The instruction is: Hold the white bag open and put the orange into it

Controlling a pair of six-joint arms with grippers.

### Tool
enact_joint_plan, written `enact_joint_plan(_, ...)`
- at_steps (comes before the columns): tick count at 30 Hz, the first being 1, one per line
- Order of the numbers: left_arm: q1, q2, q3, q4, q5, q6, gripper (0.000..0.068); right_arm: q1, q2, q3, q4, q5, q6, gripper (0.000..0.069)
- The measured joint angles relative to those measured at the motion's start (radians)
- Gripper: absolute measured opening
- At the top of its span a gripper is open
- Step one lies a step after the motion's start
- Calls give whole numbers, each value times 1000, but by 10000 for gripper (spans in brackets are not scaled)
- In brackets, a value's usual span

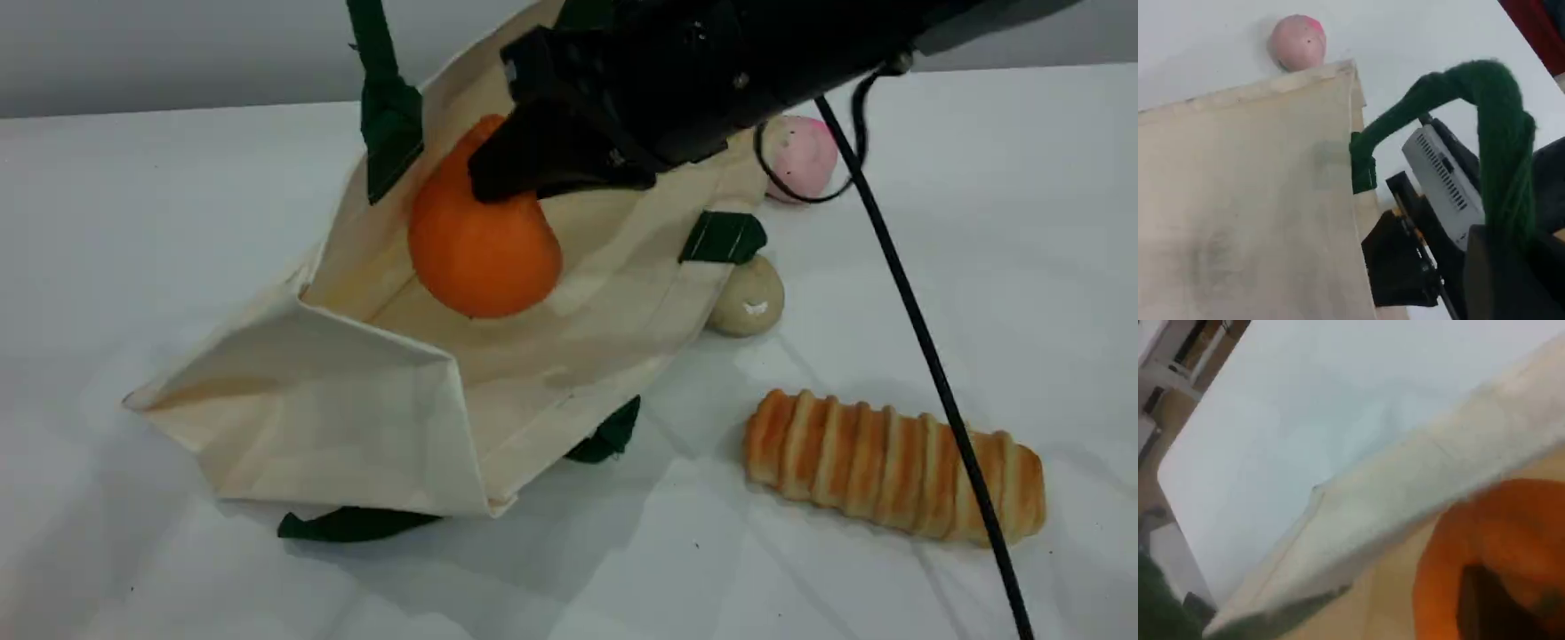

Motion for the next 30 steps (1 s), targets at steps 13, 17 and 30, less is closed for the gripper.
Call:
enact_joint_plan(13, 0, 0, 0, 1, 4, -1, 71, 21, 0, -6, 0, -14, -12, 413)
enact_joint_plan(17, 0, 0, 0, 1, 4, -1, 71, 20, -13, -6, 0, -20, -12, 447)
enact_joint_plan(30, 0, 0, 0, 2, 0, -1, 71, -20, -120, -4, -344, -160, 257, 448)
